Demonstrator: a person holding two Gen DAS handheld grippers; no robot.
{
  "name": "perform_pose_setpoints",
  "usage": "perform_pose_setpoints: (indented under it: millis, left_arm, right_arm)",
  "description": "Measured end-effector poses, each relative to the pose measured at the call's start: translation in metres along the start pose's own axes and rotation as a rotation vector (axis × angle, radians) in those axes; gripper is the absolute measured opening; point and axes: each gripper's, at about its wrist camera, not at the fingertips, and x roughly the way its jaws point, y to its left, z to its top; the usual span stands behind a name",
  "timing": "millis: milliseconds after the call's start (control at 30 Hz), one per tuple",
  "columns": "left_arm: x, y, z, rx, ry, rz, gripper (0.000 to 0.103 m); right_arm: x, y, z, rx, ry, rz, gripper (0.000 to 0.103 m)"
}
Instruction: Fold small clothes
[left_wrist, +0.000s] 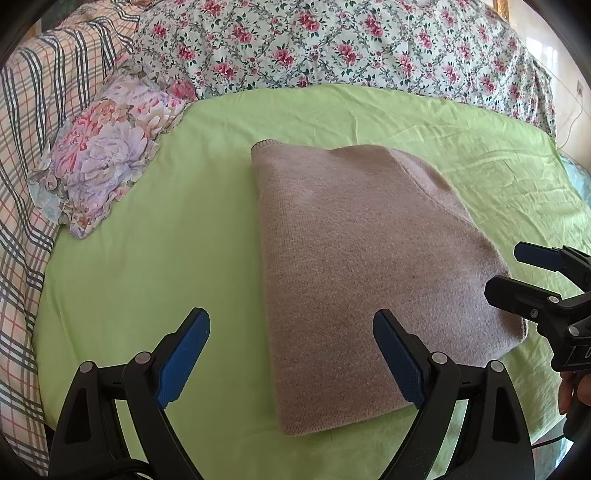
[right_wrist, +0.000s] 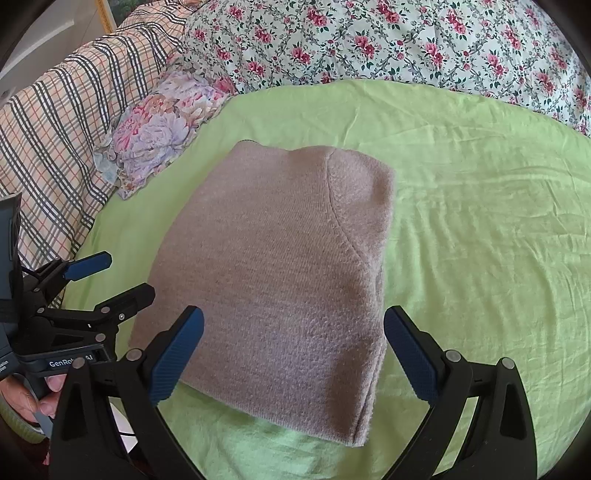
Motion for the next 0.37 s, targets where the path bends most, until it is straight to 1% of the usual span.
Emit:
perform_pose_setpoints:
  millis: [367]
  left_arm:
    - [-0.0022,-0.0048,0.0011,0.01,-0.008,0.013,0.091]
  right_arm:
    - [-0.0004,0.0007,-0.0039,0.019,-0.006,0.002,0.098]
